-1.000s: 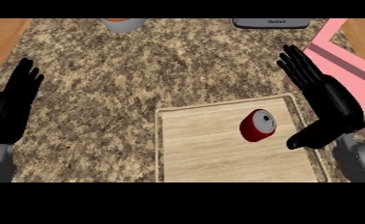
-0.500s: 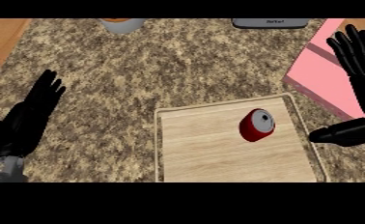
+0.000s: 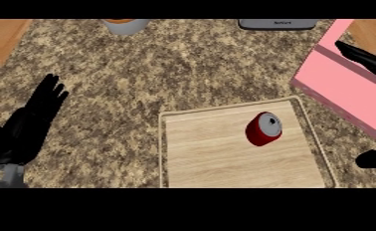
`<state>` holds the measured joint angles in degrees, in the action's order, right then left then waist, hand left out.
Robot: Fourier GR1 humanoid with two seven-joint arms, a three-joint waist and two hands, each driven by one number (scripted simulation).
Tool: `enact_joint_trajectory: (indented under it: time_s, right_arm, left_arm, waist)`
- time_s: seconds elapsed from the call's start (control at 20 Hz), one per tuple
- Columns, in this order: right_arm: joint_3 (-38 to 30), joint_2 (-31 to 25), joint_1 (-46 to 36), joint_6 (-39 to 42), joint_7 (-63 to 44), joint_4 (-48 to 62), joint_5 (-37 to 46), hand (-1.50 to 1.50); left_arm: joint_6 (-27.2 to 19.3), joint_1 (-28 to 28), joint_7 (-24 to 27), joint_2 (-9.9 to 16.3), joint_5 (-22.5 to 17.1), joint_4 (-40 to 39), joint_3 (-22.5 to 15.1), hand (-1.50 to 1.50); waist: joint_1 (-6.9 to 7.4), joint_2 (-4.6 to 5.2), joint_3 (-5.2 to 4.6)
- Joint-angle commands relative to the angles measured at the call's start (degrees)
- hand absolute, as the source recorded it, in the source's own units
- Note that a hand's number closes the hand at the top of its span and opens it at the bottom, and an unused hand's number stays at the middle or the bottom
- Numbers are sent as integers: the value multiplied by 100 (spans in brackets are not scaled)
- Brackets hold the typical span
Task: Pick the can from the tray and place it in the cardboard box
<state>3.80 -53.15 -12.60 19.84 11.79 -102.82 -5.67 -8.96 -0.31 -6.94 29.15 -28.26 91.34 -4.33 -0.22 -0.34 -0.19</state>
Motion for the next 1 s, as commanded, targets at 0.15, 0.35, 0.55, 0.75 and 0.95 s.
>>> enact_joint_trajectory:
  time_s: [0.15, 0.35, 0.55, 0.75, 0.95]
  right_arm:
    - [984, -415, -480, 466, -1644, -594, 990, -150]
    - [1128, -241, -1097, 1061, -3059, -1060, 489, -150]
    - [1651, 253, -1154, 1362, -3603, -760, 504, -150]
    - [1370, 478, -1422, 1882, -3908, -448, 452, -150]
    - [1590, 930, -1223, 2015, -4100, -595, 980, -150]
  left_arm:
    - [106, -135, -75, -26, 6, -6, 42, 0]
    - [-106, 11, -365, -164, 98, 458, -61, 0]
    - [34, -311, -483, -69, 96, 204, 133, 0]
    - [215, 52, -93, -270, 335, 37, 184, 0]
    - [132, -51, -333, -415, 454, 270, 206, 0]
  waist:
    - [127, 51, 6]
    - [111, 24, 10]
    - [85, 41, 14]
    - [65, 34, 16]
    - [54, 34, 19]
